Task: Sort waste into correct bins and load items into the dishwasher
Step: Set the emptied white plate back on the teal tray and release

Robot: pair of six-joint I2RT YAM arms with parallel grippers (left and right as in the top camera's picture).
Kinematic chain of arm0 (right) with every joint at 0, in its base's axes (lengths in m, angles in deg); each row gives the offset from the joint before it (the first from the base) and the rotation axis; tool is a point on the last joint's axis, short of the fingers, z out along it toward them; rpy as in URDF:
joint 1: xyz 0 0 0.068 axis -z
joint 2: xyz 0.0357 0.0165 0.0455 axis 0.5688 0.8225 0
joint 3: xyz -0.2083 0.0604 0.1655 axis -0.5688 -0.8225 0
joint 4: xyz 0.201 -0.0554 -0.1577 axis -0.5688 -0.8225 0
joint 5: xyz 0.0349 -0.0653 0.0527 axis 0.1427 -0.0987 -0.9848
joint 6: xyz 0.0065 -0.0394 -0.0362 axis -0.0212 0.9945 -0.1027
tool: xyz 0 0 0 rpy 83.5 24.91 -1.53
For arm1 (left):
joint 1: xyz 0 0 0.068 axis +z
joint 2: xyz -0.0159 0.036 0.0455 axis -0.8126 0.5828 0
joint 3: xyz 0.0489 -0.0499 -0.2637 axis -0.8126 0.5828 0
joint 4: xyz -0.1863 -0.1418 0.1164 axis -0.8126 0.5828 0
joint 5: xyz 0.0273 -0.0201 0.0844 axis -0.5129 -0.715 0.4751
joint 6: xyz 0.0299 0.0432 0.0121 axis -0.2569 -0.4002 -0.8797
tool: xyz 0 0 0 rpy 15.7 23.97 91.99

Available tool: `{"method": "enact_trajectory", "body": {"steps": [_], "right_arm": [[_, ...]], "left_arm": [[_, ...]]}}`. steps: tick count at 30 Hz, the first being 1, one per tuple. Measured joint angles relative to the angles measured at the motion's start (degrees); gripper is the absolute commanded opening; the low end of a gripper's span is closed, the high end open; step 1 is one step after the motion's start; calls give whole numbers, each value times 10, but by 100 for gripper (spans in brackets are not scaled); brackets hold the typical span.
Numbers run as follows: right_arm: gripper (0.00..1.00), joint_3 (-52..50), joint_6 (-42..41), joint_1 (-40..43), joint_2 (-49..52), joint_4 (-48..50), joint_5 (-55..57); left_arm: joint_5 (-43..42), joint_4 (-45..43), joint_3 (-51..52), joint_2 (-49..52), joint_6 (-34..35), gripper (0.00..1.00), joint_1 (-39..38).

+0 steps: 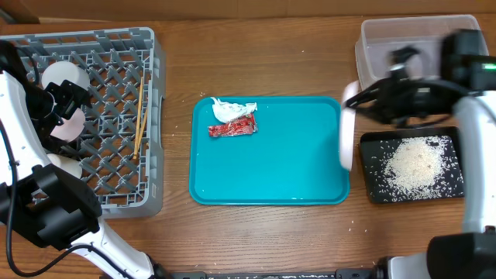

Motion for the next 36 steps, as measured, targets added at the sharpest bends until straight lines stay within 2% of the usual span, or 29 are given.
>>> {"method": "enact_trajectory", "body": {"steps": [4,7,11,17,18,19,20,21,23,25,29,36], "right_arm": [[4,0,-89,-139,5,14,186],[4,-7,-158,-236,10,39,283],[4,-63,-235,-348,24,137,363],[4,-136,-281,-444,77,286,409],[9,-141,-284,-451,86,301,413],[24,-145,-288,-455,93,313,416],[57,-148,-294,-458,100,321,421],[62,-148,-298,-458,104,324,421],[64,-149,-302,-459,106,328,422],[73,-149,-304,-458,106,327,422],[82,-144,-309,-457,106,302,410],[85,-49,-311,-420,105,189,408]], "left_arm": [[0,0,0,0,0,100,0],[0,0,0,0,0,100,0],[0,0,0,0,0,100,0],[0,0,0,0,0,100,0],[0,0,0,0,0,100,0],[0,0,0,0,0,100,0],[0,0,0,0,0,100,0],[0,0,0,0,0,100,0],[0,0,0,0,0,100,0],[0,0,0,0,0,100,0],[0,0,0,0,0,100,0],[0,0,0,0,0,100,0]]}}
